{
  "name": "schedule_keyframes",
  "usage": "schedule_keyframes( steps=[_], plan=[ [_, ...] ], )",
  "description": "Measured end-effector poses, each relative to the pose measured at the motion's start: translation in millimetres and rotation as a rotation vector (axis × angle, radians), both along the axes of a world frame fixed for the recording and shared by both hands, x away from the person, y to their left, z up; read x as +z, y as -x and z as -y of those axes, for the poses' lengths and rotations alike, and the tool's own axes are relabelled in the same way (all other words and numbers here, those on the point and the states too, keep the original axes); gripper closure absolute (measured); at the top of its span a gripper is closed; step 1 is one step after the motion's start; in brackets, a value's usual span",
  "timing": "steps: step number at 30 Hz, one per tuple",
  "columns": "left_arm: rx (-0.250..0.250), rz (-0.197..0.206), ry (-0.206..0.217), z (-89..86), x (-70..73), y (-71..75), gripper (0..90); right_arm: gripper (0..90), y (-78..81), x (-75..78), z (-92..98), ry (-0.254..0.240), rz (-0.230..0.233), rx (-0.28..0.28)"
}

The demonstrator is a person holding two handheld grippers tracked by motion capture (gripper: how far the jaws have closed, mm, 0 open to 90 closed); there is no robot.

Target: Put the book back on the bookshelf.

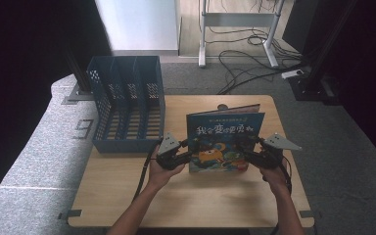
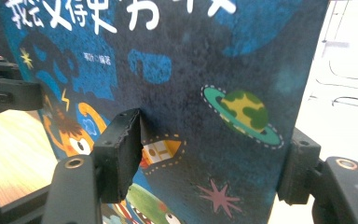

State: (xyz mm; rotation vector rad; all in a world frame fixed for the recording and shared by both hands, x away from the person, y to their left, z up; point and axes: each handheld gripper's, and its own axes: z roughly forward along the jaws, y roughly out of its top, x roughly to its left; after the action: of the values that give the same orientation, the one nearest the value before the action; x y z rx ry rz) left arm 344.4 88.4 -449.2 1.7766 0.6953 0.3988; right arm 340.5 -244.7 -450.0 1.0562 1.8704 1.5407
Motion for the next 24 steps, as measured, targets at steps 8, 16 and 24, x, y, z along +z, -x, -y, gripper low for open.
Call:
schedule_keyframes(
  steps=[8,16,24],
  plan=[
    [-0.042,0.020,0.013,3.4,1.2,5.1,57.3,27.1,-1.8,-4.7,1.0,0.015,0.009,-0.020],
    [-0.073,0.041,0.006,7.9,3.1,9.6,55.7,23.9,-4.3,-5.7,2.9,0.023,0.014,-0.041],
    [-0.085,0.058,-0.003,11.7,4.7,11.4,55.8,20.0,-8.7,-4.8,1.6,0.065,0.030,0.000]
  ],
)
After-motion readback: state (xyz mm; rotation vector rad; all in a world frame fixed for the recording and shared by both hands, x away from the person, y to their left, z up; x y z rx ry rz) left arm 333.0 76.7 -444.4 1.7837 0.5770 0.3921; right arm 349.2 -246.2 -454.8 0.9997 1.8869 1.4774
